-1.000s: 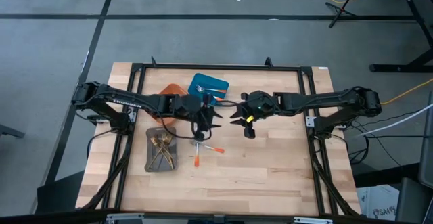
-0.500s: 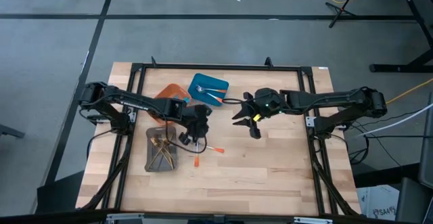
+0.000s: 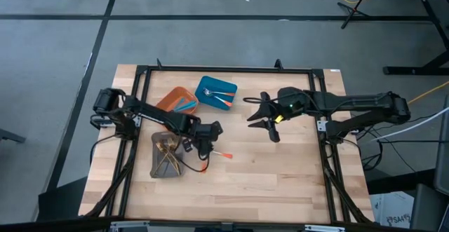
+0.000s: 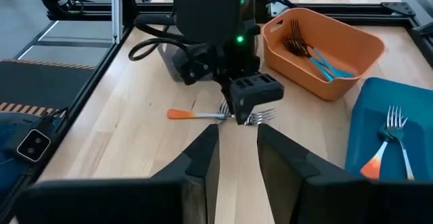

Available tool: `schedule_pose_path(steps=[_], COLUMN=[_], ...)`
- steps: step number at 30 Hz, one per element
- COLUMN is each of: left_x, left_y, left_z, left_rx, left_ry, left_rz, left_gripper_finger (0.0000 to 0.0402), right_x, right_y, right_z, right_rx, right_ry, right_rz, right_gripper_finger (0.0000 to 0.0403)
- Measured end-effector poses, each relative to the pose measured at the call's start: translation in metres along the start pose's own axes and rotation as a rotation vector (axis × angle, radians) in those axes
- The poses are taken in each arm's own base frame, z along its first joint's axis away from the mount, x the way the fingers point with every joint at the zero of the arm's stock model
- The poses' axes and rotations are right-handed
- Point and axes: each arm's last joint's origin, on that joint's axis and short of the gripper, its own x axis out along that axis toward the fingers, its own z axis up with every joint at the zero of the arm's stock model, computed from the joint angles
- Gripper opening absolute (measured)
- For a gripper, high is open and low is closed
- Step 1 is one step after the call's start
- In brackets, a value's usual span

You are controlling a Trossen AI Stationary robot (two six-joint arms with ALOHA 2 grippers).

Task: Sort silverware by color (type)
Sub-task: Put the orange fork into the blue bin

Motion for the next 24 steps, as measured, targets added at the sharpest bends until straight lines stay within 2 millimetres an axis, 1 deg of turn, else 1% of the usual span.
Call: schedule_pose_path(steps=[3,8,14,19,24], left_x=[-0.001,-0.002,-0.001,0.005,0.011], left_y=[-0.005,-0.012,-0.012,-0.013,-0.012], left_z=[0.002,0.006,0.006,0.005,0.004], left_rx=[0.042,0.063,0.061,0.054,0.049], left_ry=[0.031,0.029,0.027,0.005,0.016], left_rz=[-0.023,-0.059,-0.061,-0.105,-0.099], left_gripper_finger=[0.0144,0.0144,0.0144,0.0144,0.0144], right_x=[0.0,0.002,0.002,0.002,0.002], right_y=[0.0,0.0,0.0,0.0,0.0], right_z=[0.0,-0.001,-0.001,-0.001,-0.001], right_rx=[0.001,0.002,0.002,0.002,0.002], right_ry=[0.003,0.007,0.006,0.007,0.008], right_rz=[0.0,0.0,0.0,0.0,0.0], right_gripper_finger=[0.0092,0.0092,0.0092,0.0092,0.0092])
